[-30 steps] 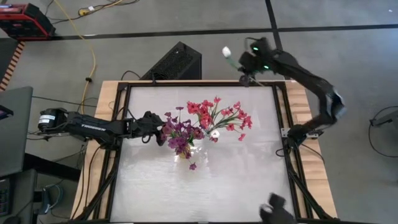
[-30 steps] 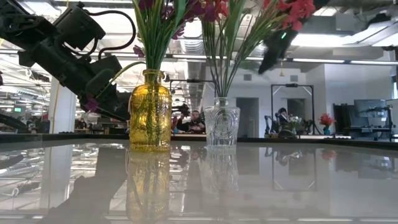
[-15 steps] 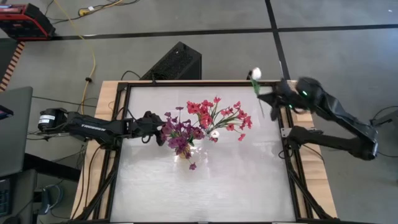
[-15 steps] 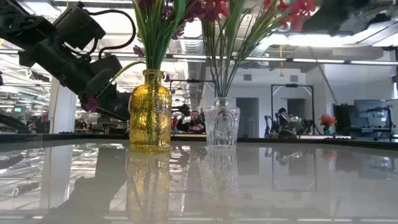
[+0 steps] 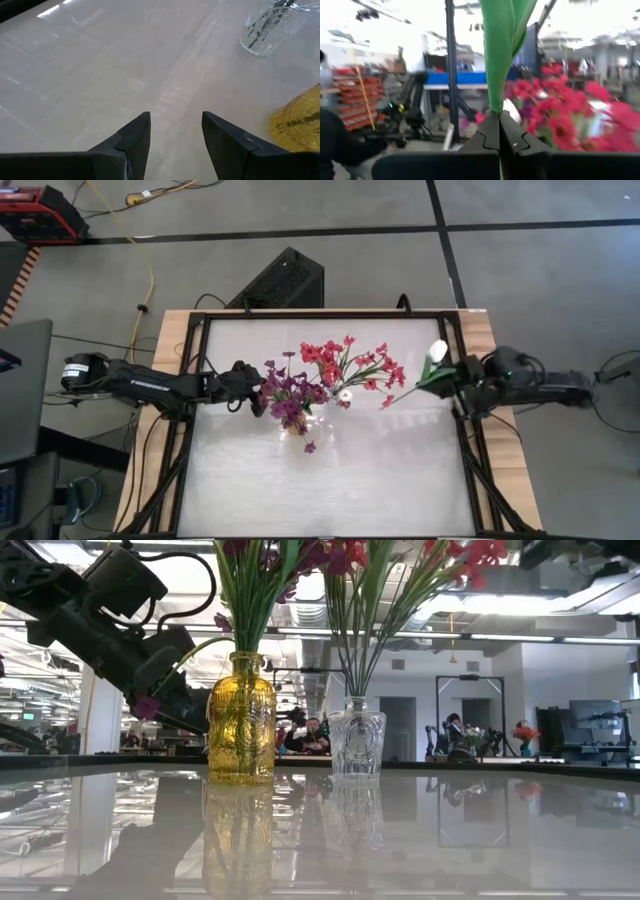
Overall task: Sort flowers into vase by color
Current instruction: Put the white flower into the transparent vase
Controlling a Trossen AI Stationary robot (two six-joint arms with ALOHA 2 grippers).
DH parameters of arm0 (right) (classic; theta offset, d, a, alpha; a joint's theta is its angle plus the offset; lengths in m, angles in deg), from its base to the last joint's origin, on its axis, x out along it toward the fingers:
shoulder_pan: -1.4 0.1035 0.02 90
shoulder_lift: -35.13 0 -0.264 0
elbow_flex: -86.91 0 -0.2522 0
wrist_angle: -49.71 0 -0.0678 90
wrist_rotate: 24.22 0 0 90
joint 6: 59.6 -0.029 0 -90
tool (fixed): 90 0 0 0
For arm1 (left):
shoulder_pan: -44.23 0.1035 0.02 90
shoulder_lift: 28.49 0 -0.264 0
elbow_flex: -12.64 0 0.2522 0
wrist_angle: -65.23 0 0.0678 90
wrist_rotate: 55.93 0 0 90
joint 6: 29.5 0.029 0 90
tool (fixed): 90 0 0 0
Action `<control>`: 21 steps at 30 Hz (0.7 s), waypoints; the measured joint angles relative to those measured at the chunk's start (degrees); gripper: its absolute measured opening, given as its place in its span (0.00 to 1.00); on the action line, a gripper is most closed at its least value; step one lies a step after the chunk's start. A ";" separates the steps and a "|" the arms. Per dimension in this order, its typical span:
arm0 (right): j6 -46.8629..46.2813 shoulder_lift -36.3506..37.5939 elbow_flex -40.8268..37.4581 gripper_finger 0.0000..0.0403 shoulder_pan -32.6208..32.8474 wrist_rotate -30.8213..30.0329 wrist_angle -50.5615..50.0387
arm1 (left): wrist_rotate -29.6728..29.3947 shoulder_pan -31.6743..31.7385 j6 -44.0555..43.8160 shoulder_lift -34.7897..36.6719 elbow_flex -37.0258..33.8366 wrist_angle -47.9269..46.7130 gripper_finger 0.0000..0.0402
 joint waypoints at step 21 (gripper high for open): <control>22.42 -45.18 2.57 0.04 26.79 -33.84 39.07 | -0.63 -0.27 -0.31 0.02 0.00 -0.02 0.42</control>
